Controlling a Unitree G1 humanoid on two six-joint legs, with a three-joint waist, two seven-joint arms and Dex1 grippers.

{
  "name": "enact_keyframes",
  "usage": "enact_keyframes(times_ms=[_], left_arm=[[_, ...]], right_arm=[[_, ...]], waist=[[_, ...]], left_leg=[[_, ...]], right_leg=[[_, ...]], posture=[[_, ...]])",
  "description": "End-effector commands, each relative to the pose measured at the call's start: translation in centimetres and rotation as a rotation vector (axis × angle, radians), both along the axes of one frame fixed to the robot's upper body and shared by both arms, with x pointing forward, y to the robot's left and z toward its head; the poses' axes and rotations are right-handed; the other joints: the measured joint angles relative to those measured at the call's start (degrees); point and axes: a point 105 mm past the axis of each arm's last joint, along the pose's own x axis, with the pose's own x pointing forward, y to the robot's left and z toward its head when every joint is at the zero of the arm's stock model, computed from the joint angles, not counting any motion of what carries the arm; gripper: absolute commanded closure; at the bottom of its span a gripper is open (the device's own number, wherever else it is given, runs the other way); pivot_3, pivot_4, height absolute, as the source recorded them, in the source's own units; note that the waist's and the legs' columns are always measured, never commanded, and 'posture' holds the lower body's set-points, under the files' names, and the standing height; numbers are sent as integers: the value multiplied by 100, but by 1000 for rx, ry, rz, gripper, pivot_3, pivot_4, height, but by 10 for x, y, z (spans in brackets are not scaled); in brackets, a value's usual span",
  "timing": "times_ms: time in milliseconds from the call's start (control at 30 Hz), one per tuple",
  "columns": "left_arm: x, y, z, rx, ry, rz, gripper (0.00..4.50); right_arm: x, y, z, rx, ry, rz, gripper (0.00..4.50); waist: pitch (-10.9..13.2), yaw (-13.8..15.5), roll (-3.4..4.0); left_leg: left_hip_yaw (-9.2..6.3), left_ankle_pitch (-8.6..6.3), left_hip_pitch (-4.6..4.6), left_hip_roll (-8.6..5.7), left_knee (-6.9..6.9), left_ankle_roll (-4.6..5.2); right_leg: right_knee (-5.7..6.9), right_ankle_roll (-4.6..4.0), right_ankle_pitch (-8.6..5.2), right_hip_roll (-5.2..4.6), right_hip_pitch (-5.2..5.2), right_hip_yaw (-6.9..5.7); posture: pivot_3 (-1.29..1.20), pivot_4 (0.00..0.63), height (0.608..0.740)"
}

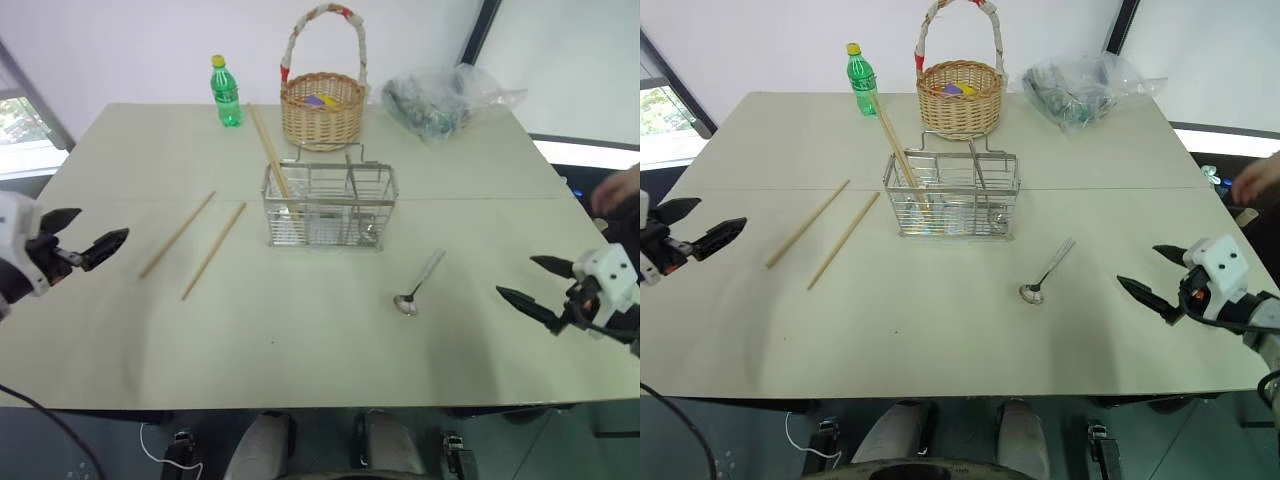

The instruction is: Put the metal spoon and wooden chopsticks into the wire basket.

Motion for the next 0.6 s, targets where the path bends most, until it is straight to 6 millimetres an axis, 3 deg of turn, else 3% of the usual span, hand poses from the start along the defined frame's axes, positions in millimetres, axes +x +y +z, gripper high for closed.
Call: enact_keyframes(times_ms=[33,200,300,433,533,600], left_arm=[[3,-41,12,28,-11,-158,0],[-5,-105,10,46,55,-445,0],[-16,-137,4,49,103,-609,0],[-17,-157,0,35,144,-709,0],[-16,-167,-5,47,164,-765,0],[-14,-170,-5,49,165,-776,0]], right_arm=[[6,15,23,-67,-27,143,32],[32,50,58,-209,-56,425,32],[48,75,67,-340,-46,614,32],[64,95,63,-510,0,813,32],[77,108,46,-691,37,953,32],[85,105,34,-881,54,1029,32]], waist=[[1,4,1],[13,-52,20],[17,-137,24],[20,-157,17],[23,-163,15],[26,-166,13]], left_leg=[[-1,0,0,0,-1,0],[8,1,1,-2,2,1],[14,1,11,1,-6,1],[14,2,16,1,-10,0],[15,3,17,-3,-8,0],[18,5,20,-9,-8,-3]], right_leg=[[1,0,0,0,0,0],[0,-1,3,-2,0,-4],[-1,0,3,0,3,-5],[0,6,6,9,5,-7],[1,21,14,12,6,-6],[3,24,16,10,7,-4]], posture=[[0,150,674],[0,150,674],[0,150,674],[0,150,674],[0,150,674],[0,150,674]])
